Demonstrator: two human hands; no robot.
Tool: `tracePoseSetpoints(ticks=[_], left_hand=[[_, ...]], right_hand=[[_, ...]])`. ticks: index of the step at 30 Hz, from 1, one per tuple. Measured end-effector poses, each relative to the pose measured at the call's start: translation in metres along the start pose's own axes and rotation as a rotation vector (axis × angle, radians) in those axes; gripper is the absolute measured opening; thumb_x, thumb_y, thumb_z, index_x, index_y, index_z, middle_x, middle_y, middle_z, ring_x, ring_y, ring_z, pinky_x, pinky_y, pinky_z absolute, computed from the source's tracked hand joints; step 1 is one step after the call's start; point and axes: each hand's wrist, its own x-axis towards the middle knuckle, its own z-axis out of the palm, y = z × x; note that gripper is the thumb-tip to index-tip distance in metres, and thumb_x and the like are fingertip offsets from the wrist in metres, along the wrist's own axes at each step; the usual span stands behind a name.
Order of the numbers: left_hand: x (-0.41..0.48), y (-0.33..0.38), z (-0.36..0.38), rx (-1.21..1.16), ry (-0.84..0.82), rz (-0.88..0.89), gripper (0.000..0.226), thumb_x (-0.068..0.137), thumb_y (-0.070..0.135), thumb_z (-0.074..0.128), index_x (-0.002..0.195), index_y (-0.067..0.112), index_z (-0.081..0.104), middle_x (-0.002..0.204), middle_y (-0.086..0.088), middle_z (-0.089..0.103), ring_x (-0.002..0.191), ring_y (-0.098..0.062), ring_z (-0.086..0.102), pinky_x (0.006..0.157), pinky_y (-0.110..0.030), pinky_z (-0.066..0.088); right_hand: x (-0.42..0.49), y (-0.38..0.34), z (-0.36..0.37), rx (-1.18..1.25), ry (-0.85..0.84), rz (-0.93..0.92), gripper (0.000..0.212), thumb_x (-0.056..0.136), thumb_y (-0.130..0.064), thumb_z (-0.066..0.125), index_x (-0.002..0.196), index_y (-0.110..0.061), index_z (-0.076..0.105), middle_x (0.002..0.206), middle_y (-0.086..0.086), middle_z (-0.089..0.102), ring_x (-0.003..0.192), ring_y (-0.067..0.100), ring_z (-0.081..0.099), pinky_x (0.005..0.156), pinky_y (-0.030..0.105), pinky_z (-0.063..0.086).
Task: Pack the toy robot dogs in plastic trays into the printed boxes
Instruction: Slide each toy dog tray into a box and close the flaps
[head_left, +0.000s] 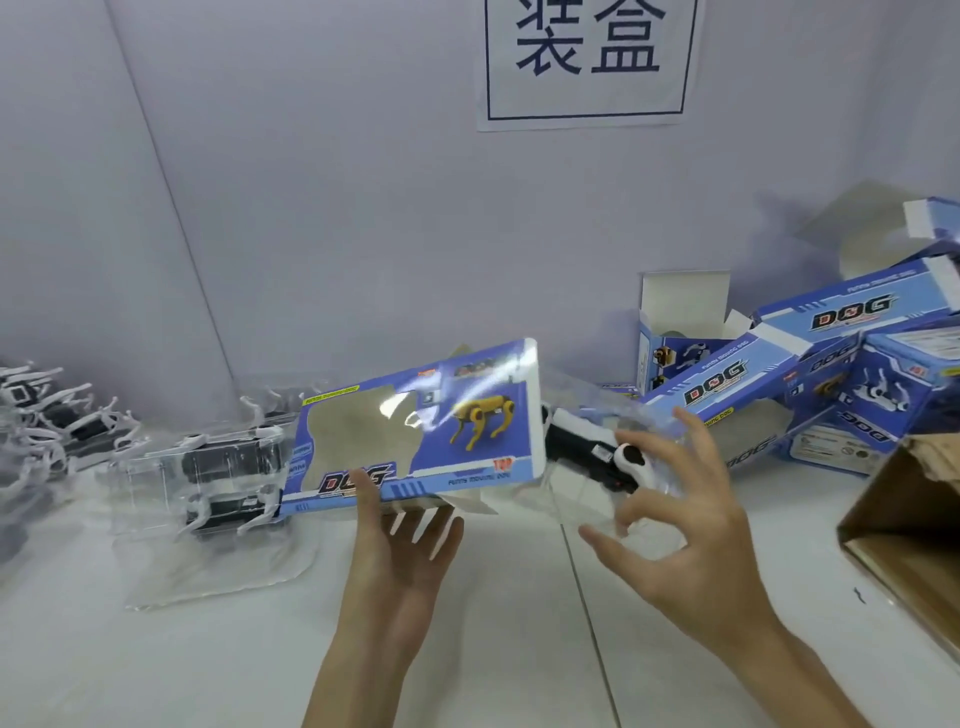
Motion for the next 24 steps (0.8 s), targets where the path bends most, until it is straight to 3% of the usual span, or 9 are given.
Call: tracePoseSetpoints(ticks=[3, 5, 10, 14, 18, 20, 24], left_hand=[[0.001, -0.005, 0.0, 0.113, 0.032, 0.024, 0.05, 0.067, 0.064, 0.066, 0.094, 0.022, 0.065, 0.079, 0.004, 0.069, 0.071, -0.013, 0.07, 0.077, -0.035, 0.052], [0.001, -0.006, -0.001, 0.194, 0.044, 0.048, 0.052, 0.07, 0.063, 0.065, 0.101, 0.021, 0.063, 0.086, 0.003, 0.066, 0.067, -0.01, 0.068, 0.072, -0.031, 0.05], [-0.003, -0.012, 0.004, 0.319, 0.021, -0.032, 0.065, 0.068, 0.064, 0.065, 0.115, 0.018, 0.063, 0.092, -0.002, 0.061, 0.07, -0.012, 0.068, 0.073, -0.032, 0.052], [-0.007, -0.011, 0.008, 0.036, 0.01, -0.191, 0.064, 0.072, 0.052, 0.073, 0.123, 0.013, 0.067, 0.114, -0.008, 0.074, 0.094, -0.025, 0.073, 0.078, -0.039, 0.058], [-0.008, -0.009, 0.006, -0.172, 0.069, -0.233, 0.069, 0.08, 0.047, 0.073, 0.138, 0.011, 0.06, 0.139, -0.013, 0.06, 0.126, -0.026, 0.06, 0.095, -0.041, 0.053], [-0.009, -0.006, 0.006, -0.165, 0.036, -0.216, 0.067, 0.08, 0.049, 0.072, 0.136, 0.014, 0.062, 0.136, -0.013, 0.063, 0.121, -0.024, 0.063, 0.094, -0.04, 0.056], [-0.007, -0.008, 0.003, -0.158, -0.022, -0.271, 0.065, 0.084, 0.057, 0.068, 0.13, 0.011, 0.066, 0.127, -0.014, 0.068, 0.106, -0.028, 0.069, 0.092, -0.042, 0.056]], right_hand=[[-0.007, -0.003, 0.008, 0.025, -0.055, -0.045, 0.026, 0.067, -0.033, 0.087, 0.064, -0.018, 0.067, 0.134, -0.001, 0.06, 0.148, 0.035, 0.027, 0.118, 0.039, 0.028], [-0.009, -0.006, 0.013, 0.073, -0.082, -0.066, 0.026, 0.066, -0.029, 0.089, 0.08, -0.02, 0.069, 0.138, 0.0, 0.057, 0.149, 0.036, 0.025, 0.117, 0.042, 0.031], [-0.012, -0.01, 0.016, 0.219, -0.07, -0.014, 0.064, 0.066, -0.031, 0.089, 0.119, -0.03, 0.054, 0.157, -0.001, 0.035, 0.151, 0.026, 0.023, 0.119, 0.031, 0.028], [-0.015, -0.012, 0.012, 0.46, -0.01, 0.076, 0.059, 0.079, -0.027, 0.071, 0.132, -0.026, 0.046, 0.164, 0.004, 0.022, 0.152, 0.028, 0.02, 0.117, 0.048, 0.032], [-0.011, -0.008, 0.007, 0.476, 0.152, 0.154, 0.066, 0.082, -0.002, 0.059, 0.136, -0.038, 0.043, 0.16, -0.002, 0.032, 0.148, 0.024, 0.031, 0.117, 0.032, 0.033], [-0.009, -0.001, 0.007, 0.369, 0.137, 0.242, 0.073, 0.081, 0.001, 0.062, 0.139, -0.038, 0.04, 0.153, -0.012, 0.041, 0.141, 0.014, 0.041, 0.111, 0.025, 0.039], [-0.011, 0.014, 0.013, 0.315, -0.047, 0.456, 0.082, 0.079, 0.006, 0.077, 0.144, -0.027, 0.039, 0.144, -0.021, 0.046, 0.133, -0.004, 0.044, 0.11, 0.035, 0.041]])
